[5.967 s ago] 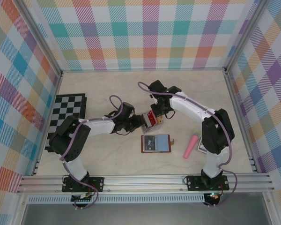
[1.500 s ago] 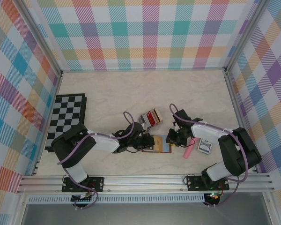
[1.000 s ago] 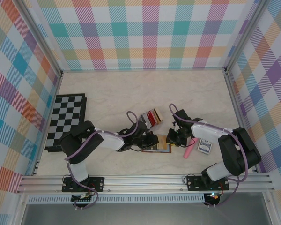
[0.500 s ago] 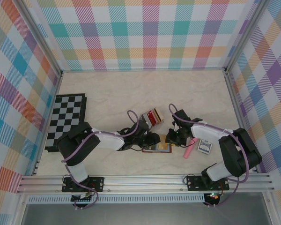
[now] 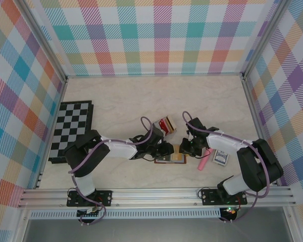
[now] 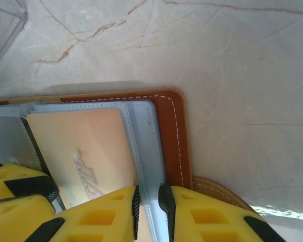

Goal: Put the credit cards into the card holder
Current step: Insert the credit card into the card slot, then pick up the credit card from the storage box.

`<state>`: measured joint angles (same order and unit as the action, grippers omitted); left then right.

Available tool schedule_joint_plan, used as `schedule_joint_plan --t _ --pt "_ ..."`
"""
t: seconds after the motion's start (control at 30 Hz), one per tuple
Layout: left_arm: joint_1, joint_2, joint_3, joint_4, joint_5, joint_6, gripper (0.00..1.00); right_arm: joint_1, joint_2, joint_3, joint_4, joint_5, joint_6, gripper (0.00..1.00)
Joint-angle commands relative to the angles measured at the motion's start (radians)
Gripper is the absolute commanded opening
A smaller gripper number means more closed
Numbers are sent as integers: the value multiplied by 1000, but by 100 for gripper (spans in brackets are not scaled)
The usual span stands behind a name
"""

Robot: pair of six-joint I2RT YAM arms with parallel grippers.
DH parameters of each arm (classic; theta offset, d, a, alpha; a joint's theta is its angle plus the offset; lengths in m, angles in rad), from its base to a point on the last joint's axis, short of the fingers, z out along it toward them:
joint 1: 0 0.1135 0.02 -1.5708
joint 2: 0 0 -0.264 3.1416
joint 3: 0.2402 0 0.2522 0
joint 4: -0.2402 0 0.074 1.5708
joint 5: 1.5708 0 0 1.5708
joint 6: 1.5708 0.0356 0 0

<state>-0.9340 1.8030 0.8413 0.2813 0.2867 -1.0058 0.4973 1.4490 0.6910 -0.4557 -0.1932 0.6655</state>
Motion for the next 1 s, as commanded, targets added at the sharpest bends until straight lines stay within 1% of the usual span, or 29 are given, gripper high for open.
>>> schedule_joint_plan --t 0.0,0.2,0.3,0.47,0.57,0.7,0.77,0.87,0.97 --pt "-15 28 31 -42 11 30 25 -3 -29 4 -18 -2 2 24" --pt "-16 -31 1 -82 -35 34 25 -3 -68 20 -66 55 4 28" --pt "-16 -89 -30 -103 -65 38 28 -3 -92 26 -75 69 -2 29" --pt "-17 -175 -65 -141 -101 55 32 -3 -95 31 -51 19 -24 30" --pt "-16 -214 -76 -181 -143 59 33 -3 -77 36 -34 -3 -27 30" --pt "-16 -258 -81 -260 -232 60 34 -3 -55 43 -25 -19 -34 30" --pt "-11 -288 -96 -290 -281 47 34 -3 -57 58 -32 -12 -39 30" --pt "5 -350 -126 -329 -342 30 38 2 -67 112 -67 6 -64 31" --pt "45 -405 -159 -348 -358 15 41 21 -65 189 -108 50 -96 33"
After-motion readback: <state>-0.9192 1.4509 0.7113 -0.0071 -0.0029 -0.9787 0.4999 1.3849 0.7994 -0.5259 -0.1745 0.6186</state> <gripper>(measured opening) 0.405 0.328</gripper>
